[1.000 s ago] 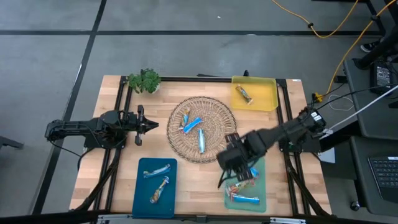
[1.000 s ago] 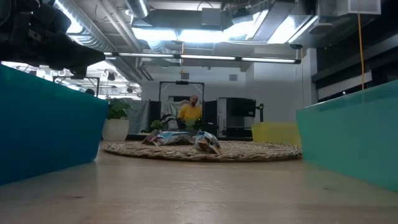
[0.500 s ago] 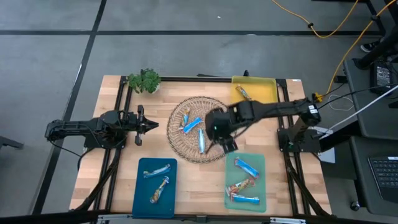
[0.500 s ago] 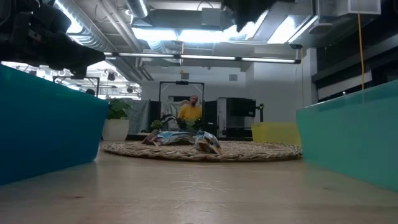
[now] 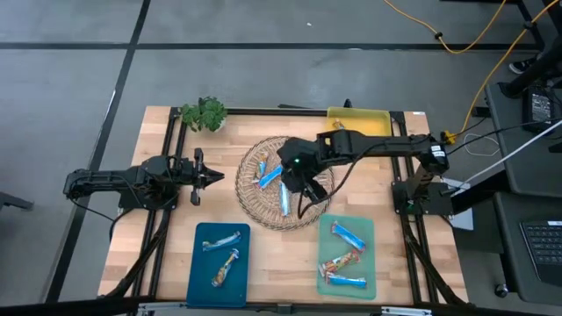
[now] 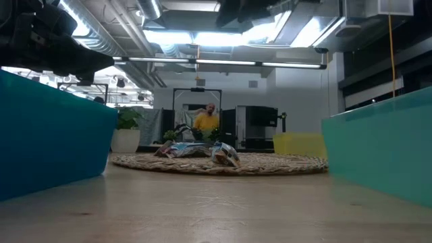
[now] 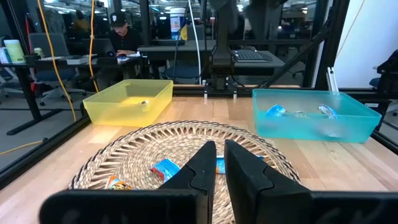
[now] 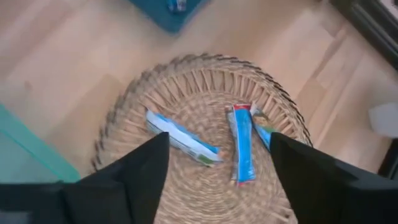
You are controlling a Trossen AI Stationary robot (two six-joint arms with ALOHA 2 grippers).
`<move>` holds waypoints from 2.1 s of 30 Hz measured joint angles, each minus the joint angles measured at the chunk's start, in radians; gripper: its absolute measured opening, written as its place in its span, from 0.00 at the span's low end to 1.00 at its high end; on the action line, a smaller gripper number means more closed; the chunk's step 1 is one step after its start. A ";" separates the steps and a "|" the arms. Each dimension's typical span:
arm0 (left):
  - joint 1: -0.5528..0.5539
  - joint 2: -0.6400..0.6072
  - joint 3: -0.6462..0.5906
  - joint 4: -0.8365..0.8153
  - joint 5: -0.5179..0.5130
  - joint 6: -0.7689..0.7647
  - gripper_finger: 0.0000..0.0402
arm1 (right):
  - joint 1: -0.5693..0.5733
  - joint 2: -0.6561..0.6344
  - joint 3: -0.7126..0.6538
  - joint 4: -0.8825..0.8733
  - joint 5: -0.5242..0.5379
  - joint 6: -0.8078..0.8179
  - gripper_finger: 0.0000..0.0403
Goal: Pick and place Granola Bars by type
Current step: Put the yellow granola bar into the yellow bin
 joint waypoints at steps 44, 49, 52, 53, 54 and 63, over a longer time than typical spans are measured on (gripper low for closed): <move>0.000 0.000 0.000 0.000 0.000 0.000 0.07 | -0.046 0.434 -0.001 0.043 0.008 -0.140 0.61; 0.000 0.000 0.000 0.000 0.000 0.000 0.06 | -0.062 0.433 -0.049 0.064 -0.043 -0.138 0.52; 0.000 0.000 0.000 0.000 0.000 0.000 0.06 | -0.063 0.430 -0.088 0.083 -0.052 -0.140 0.45; 0.000 0.000 0.000 0.000 0.000 0.000 0.06 | -0.063 0.429 -0.098 0.090 -0.053 -0.140 0.42; 0.000 0.000 0.000 0.000 0.000 0.000 0.06 | -0.063 0.428 -0.104 0.090 -0.054 -0.139 0.39; 0.000 0.000 0.000 0.000 0.000 0.000 0.07 | -0.063 0.430 -0.092 0.078 -0.054 -0.136 0.18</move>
